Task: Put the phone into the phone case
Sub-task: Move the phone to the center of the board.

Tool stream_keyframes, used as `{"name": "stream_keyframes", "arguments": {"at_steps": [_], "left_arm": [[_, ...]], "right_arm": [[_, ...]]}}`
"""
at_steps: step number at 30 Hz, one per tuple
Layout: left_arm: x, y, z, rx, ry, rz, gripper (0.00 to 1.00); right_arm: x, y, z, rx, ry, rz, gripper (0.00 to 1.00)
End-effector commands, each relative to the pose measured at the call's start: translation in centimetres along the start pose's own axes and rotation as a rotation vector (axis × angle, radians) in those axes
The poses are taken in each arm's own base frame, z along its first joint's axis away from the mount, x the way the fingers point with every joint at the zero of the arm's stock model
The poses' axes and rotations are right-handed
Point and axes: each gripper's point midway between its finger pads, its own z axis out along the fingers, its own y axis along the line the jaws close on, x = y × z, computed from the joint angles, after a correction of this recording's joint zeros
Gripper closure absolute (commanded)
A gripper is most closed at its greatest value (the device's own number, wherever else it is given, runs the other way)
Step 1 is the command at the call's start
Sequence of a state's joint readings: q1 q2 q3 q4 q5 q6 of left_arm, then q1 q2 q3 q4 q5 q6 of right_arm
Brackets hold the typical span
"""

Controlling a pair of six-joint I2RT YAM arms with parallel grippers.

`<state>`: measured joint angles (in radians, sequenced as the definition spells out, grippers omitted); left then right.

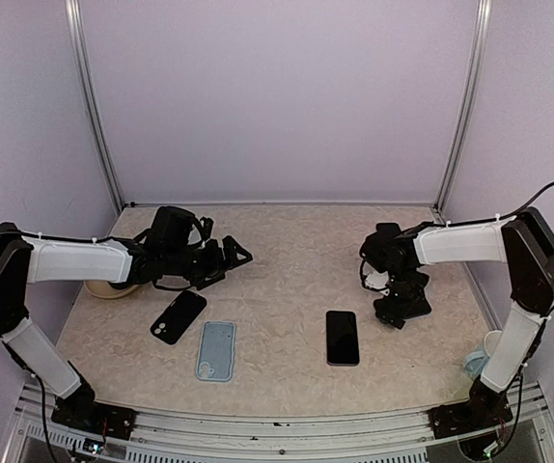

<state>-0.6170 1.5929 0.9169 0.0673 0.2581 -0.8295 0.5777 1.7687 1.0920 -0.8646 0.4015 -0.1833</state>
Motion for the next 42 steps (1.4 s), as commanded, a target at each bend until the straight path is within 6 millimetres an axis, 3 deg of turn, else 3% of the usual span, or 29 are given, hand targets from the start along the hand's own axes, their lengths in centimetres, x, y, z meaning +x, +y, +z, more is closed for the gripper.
{"name": "stream_keyframes", "arguments": {"at_steps": [1, 9, 29, 35, 42], "left_arm": [[0.3, -0.2, 0.2, 0.019, 0.003, 0.009, 0.01], [0.6, -0.1, 0.2, 0.023, 0.008, 0.005, 0.01], [0.8, 0.2, -0.1, 0.018, 0.007, -0.003, 0.01], [0.5, 0.0, -0.4, 0.012, -0.003, 0.001, 0.01], [0.3, -0.2, -0.6, 0.018, -0.008, -0.005, 0.01]], "right_arm": [[-2.0, -0.9, 0.9, 0.062, -0.05, -0.009, 0.0], [-5.8, -0.9, 1.4, -0.089, -0.191, 0.002, 0.0], [-6.3, -3.6, 5.2, -0.354, -0.259, 0.169, 0.0], [-6.5, -2.8, 5.7, -0.42, -0.258, 0.171, 0.01], [-6.5, -2.1, 5.6, -0.458, -0.263, 0.159, 0.11]]}}
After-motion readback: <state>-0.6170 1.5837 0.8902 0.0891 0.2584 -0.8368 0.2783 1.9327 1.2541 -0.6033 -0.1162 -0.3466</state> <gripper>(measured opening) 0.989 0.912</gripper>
